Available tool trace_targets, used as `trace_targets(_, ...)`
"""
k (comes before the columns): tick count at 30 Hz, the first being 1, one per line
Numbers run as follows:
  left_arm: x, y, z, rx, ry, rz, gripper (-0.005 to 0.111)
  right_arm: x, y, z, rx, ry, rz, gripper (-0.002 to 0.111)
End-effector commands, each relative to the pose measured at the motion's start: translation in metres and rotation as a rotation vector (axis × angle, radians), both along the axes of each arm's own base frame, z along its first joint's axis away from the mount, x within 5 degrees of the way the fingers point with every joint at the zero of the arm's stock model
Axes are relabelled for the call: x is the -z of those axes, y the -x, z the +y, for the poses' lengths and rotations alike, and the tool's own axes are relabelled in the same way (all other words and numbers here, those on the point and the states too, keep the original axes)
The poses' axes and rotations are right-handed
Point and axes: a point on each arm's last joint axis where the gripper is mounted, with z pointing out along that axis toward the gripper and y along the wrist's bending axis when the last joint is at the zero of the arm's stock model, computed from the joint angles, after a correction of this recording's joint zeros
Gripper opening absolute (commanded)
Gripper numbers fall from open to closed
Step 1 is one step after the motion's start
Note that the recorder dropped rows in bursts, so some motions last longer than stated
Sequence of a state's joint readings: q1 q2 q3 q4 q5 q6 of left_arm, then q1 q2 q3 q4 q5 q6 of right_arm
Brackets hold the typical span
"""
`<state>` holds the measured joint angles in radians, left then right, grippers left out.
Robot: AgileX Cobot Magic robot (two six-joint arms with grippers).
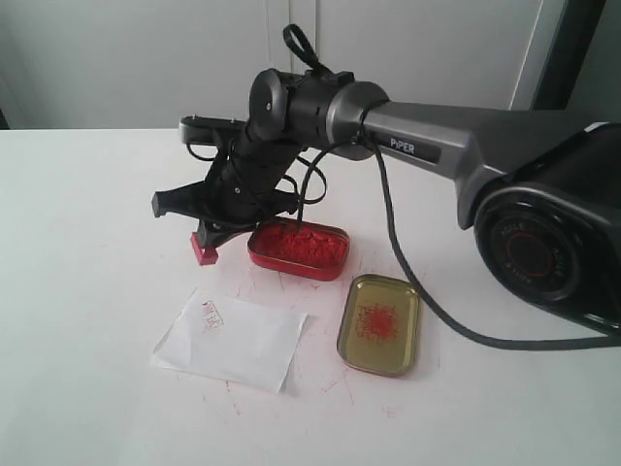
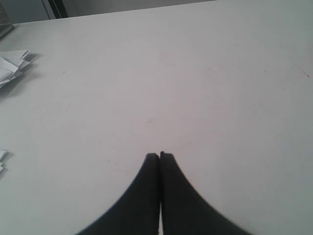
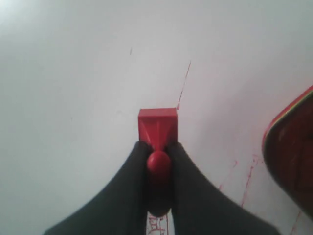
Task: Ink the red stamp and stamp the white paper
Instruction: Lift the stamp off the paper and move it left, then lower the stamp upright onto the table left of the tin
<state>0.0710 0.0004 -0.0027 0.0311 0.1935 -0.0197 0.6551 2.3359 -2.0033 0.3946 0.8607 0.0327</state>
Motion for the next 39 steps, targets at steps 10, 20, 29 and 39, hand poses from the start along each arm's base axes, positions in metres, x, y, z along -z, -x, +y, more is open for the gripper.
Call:
trace_targets(10,0.0,0.0,0.0,0.001,0.002,-0.003,0.0,-0.004,-0.021,0.002,0.161,-0.228,-0.025,0.0)
trace_targets(20,0.0,0.0,0.0,0.001,0.002,-0.003,0.0,0.026,-0.022,0.009,0.213,-0.268,0.075,0.0)
trace_targets(29,0.0,0.0,0.0,0.001,0.002,-0.003,0.0,0.035,-0.023,0.01,0.221,-0.264,0.093,0.0)
trace_targets(39,0.0,0.0,0.0,0.001,0.002,-0.003,0.0,0.035,-0.022,0.01,0.218,-0.259,0.096,0.013)
